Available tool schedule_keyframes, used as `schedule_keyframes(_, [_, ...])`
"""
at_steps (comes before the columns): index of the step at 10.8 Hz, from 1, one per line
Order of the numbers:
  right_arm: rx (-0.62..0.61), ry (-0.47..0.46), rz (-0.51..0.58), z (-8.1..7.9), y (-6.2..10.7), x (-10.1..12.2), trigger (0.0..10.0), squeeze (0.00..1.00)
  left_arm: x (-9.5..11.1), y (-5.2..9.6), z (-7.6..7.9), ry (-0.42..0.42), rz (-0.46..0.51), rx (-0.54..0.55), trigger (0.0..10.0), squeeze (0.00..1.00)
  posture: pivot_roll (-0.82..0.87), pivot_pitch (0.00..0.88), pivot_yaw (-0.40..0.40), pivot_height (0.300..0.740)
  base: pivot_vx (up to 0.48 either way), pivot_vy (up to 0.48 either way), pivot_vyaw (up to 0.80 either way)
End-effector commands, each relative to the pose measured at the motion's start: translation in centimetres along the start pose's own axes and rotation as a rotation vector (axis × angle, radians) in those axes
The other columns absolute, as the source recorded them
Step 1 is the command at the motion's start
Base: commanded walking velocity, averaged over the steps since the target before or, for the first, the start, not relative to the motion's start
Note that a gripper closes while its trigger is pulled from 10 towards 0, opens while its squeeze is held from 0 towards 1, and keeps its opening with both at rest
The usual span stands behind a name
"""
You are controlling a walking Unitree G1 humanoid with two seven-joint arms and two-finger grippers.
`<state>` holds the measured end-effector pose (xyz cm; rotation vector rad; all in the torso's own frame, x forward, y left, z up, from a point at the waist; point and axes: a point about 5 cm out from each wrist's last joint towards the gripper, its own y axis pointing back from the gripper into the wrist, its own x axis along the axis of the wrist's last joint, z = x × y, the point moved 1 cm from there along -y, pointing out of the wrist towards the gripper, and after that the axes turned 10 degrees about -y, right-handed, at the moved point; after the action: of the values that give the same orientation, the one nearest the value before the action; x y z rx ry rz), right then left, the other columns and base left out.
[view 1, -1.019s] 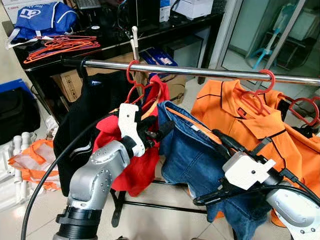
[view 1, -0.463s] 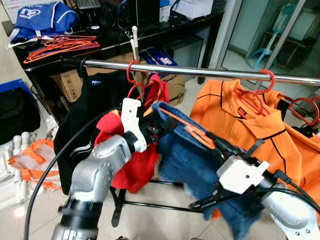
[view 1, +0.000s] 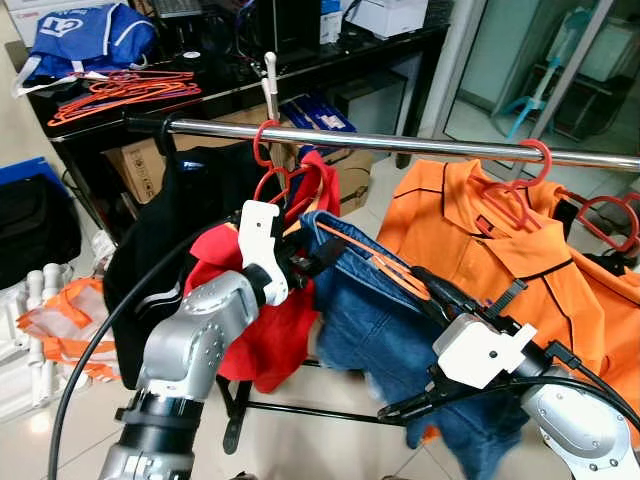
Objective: Hang hanger
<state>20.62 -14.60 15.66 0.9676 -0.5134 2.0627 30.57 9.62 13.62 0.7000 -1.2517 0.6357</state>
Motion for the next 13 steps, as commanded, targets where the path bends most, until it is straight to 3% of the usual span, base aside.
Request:
schedule_keyframes(1, [-0.026, 0.025, 0.033, 0.7, -0.1, 0.4, 0.0, 0.0, 0.2, 0.4, -0.3, -0.02, 0.002, 0.017, 0.0, 0.0, -0.08, 0.0, 0.002, 0.74, 0.0, 0.0, 0.0])
schedule_keyframes(10, [-0.051, 0.023, -0.009, 1.2, 0.1, -0.2, 0.0, 0.0, 0.9, 2.3, -0.6, -0.023, 0.044, 0.037, 0.0, 0.0, -0.07, 0.0, 0.004, 0.74, 0.0, 0.0, 0.0])
schedule_keyframes(13, [-0.053, 0.021, -0.007, 1.4, 0.0, 0.1, 0.0, 0.0, 1.5, 3.1, -1.9, -0.036, 0.062, 0.084, 0.0, 0.0, -0.06, 0.0, 0.004, 0.74, 0.0, 0.0, 0.0])
